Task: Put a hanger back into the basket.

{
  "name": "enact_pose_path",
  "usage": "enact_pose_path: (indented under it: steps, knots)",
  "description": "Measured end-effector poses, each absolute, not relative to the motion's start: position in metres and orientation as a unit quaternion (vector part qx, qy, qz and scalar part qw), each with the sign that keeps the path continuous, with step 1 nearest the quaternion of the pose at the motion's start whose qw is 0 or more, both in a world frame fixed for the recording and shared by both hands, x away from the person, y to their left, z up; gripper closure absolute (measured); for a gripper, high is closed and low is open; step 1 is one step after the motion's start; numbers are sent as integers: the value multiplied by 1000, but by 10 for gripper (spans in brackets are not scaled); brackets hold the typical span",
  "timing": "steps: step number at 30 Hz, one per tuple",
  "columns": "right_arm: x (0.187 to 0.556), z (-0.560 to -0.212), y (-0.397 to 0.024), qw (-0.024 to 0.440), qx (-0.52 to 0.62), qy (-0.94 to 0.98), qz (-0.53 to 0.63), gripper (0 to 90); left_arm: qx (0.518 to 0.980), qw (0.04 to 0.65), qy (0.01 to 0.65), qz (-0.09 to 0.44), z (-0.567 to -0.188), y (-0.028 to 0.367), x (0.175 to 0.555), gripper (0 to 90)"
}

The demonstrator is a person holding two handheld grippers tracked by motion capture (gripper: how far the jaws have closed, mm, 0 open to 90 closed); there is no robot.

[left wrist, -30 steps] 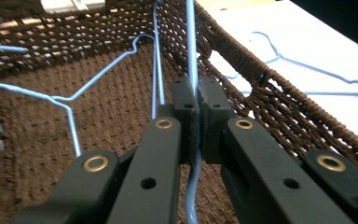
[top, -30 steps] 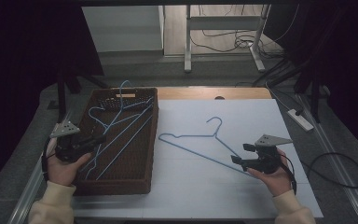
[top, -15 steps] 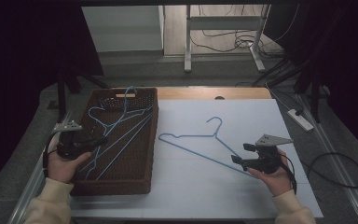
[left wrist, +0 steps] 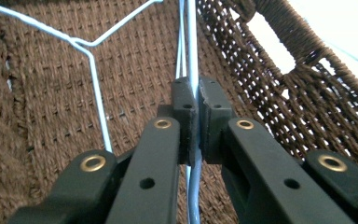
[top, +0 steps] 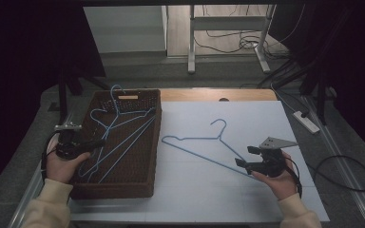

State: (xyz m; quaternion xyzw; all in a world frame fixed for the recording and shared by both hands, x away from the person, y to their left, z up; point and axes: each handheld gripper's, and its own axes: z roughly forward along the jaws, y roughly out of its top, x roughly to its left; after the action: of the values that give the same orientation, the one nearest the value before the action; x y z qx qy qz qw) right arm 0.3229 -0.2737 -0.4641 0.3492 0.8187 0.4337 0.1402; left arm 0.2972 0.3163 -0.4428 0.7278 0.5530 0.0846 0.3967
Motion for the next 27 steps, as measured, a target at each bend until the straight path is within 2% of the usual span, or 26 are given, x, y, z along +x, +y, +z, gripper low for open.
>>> enact_pose_path:
  steps: [3,6,13,15,19,23,27]
  knots:
    - [323,-464,-273,141,348,819,434,268,728,385,560,87,-443,316,298,857]
    - [323,-464,-274,141,349,819,433,268,739,343,570,105,-444,313,301,850]
    - [323,-464,-274,140,349,819,432,267,746,328,570,99,-446,312,304,857]
    - [323,-464,-274,141,348,820,432,267,745,331,570,105,-445,312,303,834]
    - [323,-464,-274,142,348,820,433,267,735,369,553,131,-441,313,297,677]
    - [323,-464,-274,141,349,820,431,266,724,404,539,150,-432,312,290,471]
    - [323,-464,-274,142,349,821,430,266,725,426,516,162,-422,306,283,382]
